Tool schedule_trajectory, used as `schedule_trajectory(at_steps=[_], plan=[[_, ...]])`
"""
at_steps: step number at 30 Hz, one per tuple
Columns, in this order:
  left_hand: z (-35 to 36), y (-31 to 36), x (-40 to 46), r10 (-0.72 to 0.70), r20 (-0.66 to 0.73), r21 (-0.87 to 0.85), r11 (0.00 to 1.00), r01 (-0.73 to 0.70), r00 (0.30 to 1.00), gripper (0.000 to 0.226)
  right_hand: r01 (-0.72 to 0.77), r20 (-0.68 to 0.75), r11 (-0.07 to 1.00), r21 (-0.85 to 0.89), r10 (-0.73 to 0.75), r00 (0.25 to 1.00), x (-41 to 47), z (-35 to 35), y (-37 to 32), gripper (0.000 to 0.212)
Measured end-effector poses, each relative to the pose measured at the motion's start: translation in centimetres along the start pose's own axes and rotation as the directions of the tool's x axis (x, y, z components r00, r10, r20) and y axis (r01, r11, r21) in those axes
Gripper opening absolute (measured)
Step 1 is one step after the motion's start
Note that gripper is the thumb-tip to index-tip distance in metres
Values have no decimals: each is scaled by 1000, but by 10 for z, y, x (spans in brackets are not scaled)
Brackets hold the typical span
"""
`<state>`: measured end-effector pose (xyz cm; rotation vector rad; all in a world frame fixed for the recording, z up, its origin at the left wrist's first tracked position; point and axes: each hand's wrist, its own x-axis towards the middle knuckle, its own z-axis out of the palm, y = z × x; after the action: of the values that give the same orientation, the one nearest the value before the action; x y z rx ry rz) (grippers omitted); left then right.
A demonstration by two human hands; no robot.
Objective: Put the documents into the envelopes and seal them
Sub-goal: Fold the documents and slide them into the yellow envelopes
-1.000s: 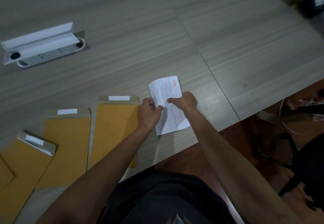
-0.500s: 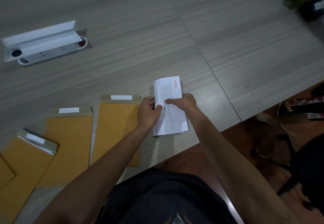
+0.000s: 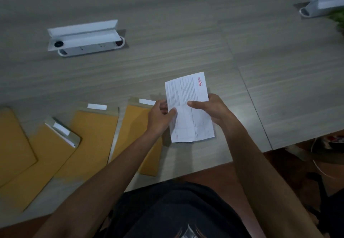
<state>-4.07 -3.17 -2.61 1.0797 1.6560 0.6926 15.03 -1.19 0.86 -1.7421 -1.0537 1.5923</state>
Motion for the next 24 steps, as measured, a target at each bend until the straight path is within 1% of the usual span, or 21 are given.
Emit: schedule_trajectory(at_steps=[2,4,6,7,10,12,15,17,19,21,24], plan=[[-18,4,0,17,-81,-24,1000,-19,997,51,43,100,998,48,-48,994,3,10,-14,45],[-38,7,0,10,-117,-45,999,-16,993,62,63,196,992,112,-85,977,8,23,-23,49],[-65,6,1,-32,-104,-129,991,18,994,71,67,272,986,151,-107,956,13,46,-33,51],[-81,4,1,-48,-87,-175,984,32,995,71,68,305,986,153,-113,946,16,60,-38,52],[-128,-8,-3,-42,-4,-263,964,40,999,58,105,350,987,122,-142,926,19,108,-52,50],[-154,-19,-5,-47,3,-310,950,45,999,52,128,378,987,101,-157,912,20,139,-61,51],[-201,-43,-14,-114,-133,-345,936,62,985,46,158,446,986,50,-164,880,20,196,-73,54],[-231,-56,-21,-159,-229,-340,937,74,960,39,159,469,987,25,-152,870,23,232,-76,47],[-258,-67,-28,-155,-293,-317,947,57,944,31,169,470,986,-8,-145,871,24,269,-76,40],[-289,-80,-34,-145,-366,-264,963,47,919,29,192,448,980,-53,-148,882,22,308,-76,37],[-332,-98,-41,-141,-407,-239,970,44,903,26,195,447,979,-52,-151,882,18,359,-78,31]])
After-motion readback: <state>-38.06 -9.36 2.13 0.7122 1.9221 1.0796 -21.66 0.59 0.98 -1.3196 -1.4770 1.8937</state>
